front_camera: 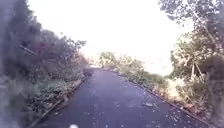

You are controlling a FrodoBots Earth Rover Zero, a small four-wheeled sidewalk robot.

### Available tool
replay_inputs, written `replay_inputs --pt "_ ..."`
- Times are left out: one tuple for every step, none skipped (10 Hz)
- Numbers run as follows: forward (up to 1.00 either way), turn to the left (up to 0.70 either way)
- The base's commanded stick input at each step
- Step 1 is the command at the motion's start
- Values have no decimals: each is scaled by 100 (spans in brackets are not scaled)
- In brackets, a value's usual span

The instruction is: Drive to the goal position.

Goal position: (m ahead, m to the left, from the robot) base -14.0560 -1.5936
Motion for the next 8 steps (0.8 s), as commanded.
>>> replay_inputs --pt "76 1" --pt "84 0" --pt "85 0" --pt "85 0" --pt "85 -7" --pt "85 -21" --pt "85 -34" --pt "85 -34"
